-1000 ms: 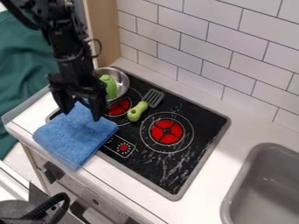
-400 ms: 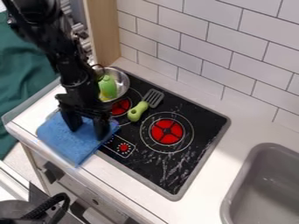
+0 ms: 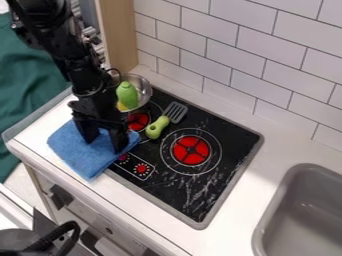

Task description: Move the blue towel to the right of stove

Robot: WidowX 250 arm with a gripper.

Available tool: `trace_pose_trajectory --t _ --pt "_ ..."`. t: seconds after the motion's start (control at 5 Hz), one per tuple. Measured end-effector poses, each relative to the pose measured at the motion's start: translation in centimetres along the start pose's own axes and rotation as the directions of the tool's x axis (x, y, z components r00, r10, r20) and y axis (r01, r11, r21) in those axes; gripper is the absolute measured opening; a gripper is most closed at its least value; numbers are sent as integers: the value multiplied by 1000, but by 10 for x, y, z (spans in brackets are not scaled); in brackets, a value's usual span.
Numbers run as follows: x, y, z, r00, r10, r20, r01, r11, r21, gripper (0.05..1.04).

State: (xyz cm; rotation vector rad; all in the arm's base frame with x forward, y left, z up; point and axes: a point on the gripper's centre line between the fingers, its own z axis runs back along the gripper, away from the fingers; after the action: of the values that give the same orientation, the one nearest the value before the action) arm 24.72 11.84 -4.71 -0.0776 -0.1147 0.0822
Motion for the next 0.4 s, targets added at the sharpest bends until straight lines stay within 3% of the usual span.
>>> trace_pose_trajectory --t 0.2,0.4 --pt "-1 -22 4 999 -34 -7 34 999 -14 1001" --pt "-10 -57 5 997 -39 -63 36 998 -52 999"
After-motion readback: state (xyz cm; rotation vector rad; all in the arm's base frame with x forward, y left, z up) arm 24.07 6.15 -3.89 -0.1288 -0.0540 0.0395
